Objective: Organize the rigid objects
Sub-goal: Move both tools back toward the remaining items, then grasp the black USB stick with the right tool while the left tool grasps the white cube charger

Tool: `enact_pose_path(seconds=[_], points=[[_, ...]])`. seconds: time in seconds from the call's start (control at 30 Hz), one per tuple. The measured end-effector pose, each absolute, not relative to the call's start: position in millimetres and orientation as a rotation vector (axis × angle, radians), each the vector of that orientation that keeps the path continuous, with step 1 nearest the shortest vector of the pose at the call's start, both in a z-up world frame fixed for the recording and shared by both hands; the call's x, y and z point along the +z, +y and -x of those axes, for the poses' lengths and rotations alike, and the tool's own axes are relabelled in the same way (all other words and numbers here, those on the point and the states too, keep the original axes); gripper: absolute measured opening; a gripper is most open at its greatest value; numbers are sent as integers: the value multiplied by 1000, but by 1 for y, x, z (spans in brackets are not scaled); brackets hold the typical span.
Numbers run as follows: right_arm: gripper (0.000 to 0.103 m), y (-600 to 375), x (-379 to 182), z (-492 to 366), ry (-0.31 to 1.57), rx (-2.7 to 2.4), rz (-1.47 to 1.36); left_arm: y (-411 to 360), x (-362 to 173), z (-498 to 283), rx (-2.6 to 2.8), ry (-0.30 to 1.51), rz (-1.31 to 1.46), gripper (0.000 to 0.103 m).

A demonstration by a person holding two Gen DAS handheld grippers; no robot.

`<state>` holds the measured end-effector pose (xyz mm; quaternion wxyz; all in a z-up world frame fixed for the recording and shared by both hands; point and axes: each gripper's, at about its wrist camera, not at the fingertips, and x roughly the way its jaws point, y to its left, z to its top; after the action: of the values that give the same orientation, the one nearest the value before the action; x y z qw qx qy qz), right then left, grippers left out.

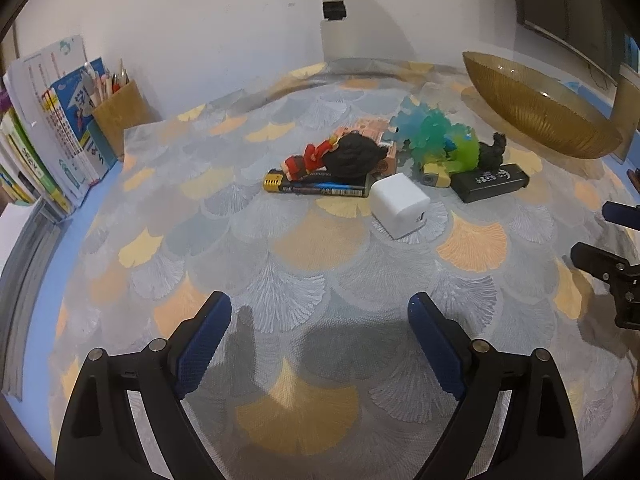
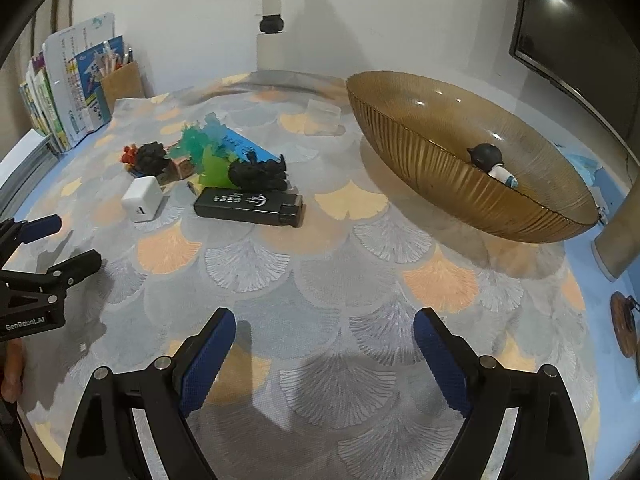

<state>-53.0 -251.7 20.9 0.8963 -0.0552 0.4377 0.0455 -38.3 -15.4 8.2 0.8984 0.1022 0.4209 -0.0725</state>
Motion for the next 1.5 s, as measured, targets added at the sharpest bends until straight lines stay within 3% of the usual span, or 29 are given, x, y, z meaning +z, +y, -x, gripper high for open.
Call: enact_pose_path(seconds=[0.13, 0.3, 0.47, 0.53, 0.73, 0.93, 1.0, 1.03, 1.17, 1.3, 1.4, 1.47, 1.5], points=[[90, -250, 15, 48, 951, 132, 114, -15, 12, 41, -152, 846, -203, 89], [102, -253, 11, 42, 1007, 171, 85, -10, 16, 33, -193, 883, -121, 89], [103, -248, 12, 23, 1161, 157, 111, -20, 21, 7, -333, 930, 51, 88], [103, -244, 12, 9, 1167, 162, 112, -32, 18, -6, -338, 933, 40, 81], [103, -228, 9, -29, 1029, 204, 125, -46, 5, -29, -335, 943, 21, 37], [102, -208, 8, -55, 1009, 303, 163, -43, 9, -25, -329, 902, 23, 34], [94, -205, 9, -51, 996, 331, 177, -39, 13, -23, -327, 878, 40, 31], [83, -208, 11, -46, 980, 357, 186, -35, 14, -22, -330, 866, 57, 31], [54, -194, 16, -15, 958, 448, 218, -25, 18, -21, -326, 833, 102, 31], [49, -169, 16, 28, 952, 515, 273, -24, 20, -19, -326, 815, 108, 31], [54, -160, 16, 36, 945, 472, 274, -21, 21, -19, -325, 811, 121, 31], [82, -162, 13, 25, 978, 441, 229, -19, 21, -19, -327, 808, 135, 31], [88, -160, 10, 18, 989, 418, 220, -18, 21, -19, -328, 808, 139, 31]])
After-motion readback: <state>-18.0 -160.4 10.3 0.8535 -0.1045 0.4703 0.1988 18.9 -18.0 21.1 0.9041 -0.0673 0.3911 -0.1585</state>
